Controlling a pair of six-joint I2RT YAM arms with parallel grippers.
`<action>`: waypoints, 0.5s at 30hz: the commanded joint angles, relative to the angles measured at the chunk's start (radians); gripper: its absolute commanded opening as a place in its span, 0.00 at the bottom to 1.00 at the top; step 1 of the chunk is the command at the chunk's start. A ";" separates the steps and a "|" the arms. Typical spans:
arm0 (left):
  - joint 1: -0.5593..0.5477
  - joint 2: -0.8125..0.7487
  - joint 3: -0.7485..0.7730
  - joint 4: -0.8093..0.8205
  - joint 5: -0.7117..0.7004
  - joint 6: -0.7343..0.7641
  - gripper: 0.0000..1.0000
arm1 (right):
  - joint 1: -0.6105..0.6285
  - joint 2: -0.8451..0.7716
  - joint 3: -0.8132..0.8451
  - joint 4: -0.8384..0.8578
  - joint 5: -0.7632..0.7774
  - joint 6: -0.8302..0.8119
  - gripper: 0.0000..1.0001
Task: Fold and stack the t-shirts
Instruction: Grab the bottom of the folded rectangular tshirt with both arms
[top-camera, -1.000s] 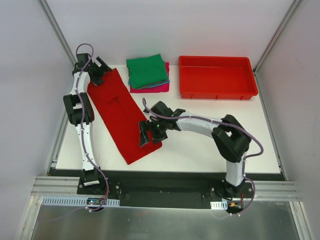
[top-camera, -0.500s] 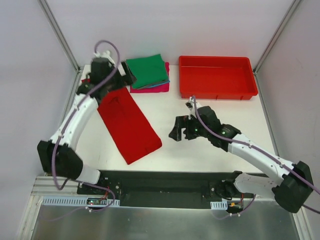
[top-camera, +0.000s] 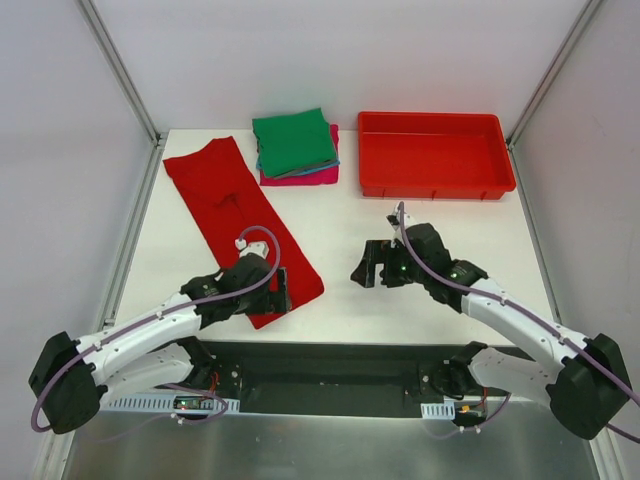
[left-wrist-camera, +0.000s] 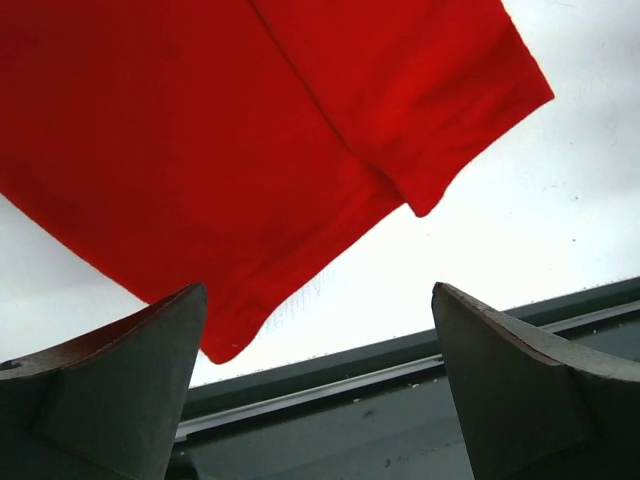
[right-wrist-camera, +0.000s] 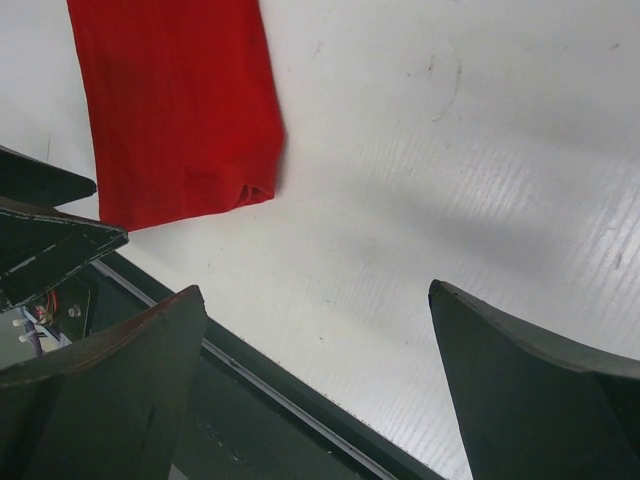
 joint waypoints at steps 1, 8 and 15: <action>-0.016 0.023 -0.035 0.036 0.012 -0.069 0.91 | -0.003 0.039 0.006 0.072 -0.060 0.018 0.96; -0.016 0.091 -0.042 -0.013 0.038 -0.111 0.79 | -0.001 0.086 0.003 0.083 -0.069 0.023 0.96; -0.014 0.080 -0.082 -0.058 0.092 -0.157 0.77 | -0.004 0.135 0.011 0.096 -0.082 0.023 0.96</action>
